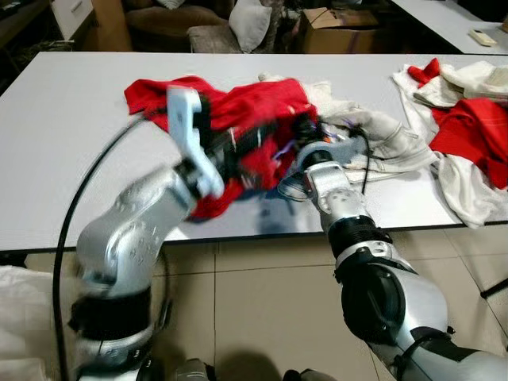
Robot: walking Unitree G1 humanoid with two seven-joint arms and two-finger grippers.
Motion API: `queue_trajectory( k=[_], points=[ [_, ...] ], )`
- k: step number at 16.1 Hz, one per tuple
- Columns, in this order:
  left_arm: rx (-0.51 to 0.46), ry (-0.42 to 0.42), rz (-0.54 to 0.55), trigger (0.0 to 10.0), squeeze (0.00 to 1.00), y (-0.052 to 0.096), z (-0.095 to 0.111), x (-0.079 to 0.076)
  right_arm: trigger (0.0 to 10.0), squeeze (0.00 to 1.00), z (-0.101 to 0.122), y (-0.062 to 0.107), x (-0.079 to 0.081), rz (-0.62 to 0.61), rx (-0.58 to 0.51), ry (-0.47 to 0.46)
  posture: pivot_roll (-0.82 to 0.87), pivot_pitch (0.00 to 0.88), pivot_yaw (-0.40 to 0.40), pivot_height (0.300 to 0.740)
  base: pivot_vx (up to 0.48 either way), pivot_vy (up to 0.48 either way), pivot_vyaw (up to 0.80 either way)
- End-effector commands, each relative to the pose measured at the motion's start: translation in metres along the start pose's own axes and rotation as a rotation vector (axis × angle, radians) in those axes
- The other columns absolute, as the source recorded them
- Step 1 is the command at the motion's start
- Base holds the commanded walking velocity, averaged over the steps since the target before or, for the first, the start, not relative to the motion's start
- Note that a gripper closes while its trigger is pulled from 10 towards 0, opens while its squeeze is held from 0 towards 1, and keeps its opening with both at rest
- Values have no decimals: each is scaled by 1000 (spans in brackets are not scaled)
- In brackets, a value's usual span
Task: Hang hanger
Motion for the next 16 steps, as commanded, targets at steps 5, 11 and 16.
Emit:
queue_trajectory(
  k=[5, 11, 16],
  points=[
    [109, -216, 262, 784, 0, 7, 15, 56, 10000, 0, -71, 12, 34, 136, 278, 154, 23, 13, 17, 740, 0, 0, 0],
    [530, -441, 469, 8510, 0, 50, -20, 111, 10000, 0, -50, 37, 31, 151, 335, 151, 4, 0, 41, 740, 0, 0, 0],
    [603, -256, 228, 10000, 1000, 59, -55, 100, 10000, 0, -47, 58, 24, 96, 369, 178, -10, 0, 74, 740, 0, 0, 0]
  ],
)
Point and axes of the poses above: a point about 5 cm out from each wrist's last joint towards the gripper, its own y axis pointing back from the gripper into the wrist, its own z axis along the axis of the wrist's last joint, x = y × z, the point moved 1 cm from there along -y, pointing out of the wrist towards the gripper, and after that the axes turned 2 degrees about -y, right-handed, at the moved point
